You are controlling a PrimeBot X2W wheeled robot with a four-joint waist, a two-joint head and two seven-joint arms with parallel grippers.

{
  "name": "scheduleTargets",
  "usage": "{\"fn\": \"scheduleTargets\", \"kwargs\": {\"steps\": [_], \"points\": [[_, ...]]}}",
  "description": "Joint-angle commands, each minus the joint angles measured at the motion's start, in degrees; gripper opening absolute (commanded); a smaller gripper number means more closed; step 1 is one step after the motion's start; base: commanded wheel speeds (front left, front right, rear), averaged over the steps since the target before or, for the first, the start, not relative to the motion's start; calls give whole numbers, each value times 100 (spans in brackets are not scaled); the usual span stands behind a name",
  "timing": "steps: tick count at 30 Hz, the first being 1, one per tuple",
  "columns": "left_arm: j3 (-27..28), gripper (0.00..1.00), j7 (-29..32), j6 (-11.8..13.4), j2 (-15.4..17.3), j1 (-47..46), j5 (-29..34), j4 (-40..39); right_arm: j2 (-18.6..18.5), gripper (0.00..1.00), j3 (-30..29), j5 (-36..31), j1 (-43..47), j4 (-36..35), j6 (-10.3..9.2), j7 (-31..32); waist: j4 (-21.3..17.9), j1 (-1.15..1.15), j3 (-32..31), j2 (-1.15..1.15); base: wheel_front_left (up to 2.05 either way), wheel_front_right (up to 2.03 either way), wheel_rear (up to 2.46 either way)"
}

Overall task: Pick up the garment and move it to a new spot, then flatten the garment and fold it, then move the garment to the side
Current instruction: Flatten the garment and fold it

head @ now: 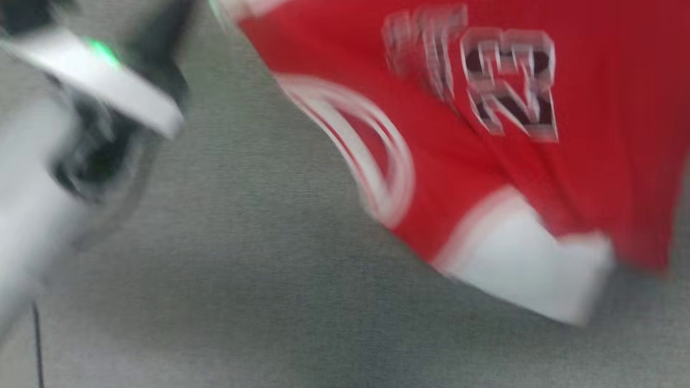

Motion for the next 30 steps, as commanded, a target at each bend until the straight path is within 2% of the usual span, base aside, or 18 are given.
{"fn": "scheduleTargets", "kwargs": {"steps": [1,8,13,16,19,23,27,30], "points": [[115,0,-20,5,-27,-218,-88,70,74,0,-76,-100,-187,67,0,-111,-129,0,99,0,0,0,0],[694,0,18,7,-147,-2294,-294,1333,770,0,-884,-943,-1909,1049,-5,-1126,-492,0,202,0,0,0,0],[1039,0,-89,13,-208,-3432,-272,1933,860,0,-1355,-1460,-2810,1587,-12,-1785,-565,0,163,0,0,0,0],[1250,0,-131,13,-286,-3630,-418,2005,881,0,-1491,-1595,-3010,1920,-16,-1992,-569,0,118,0,0,0,0],[999,0,0,13,-225,-3228,-431,1804,884,0,-1293,-1605,-2832,2180,-18,-1960,-571,0,74,0,0,0,0],[818,0,206,2,-204,-2248,-937,1083,858,0,-822,-1248,-2170,2281,-6,-1737,-512,0,-13,0,0,0,0],[609,0,187,-1,-65,-823,-1241,200,760,0,-226,-621,-1208,1935,0,-1469,-463,0,-75,0,0,0,0],[498,0,85,-1,59,239,-1313,-466,592,0,57,-58,-291,1413,0,-1239,-430,0,-149,0,0,0,0]]}}
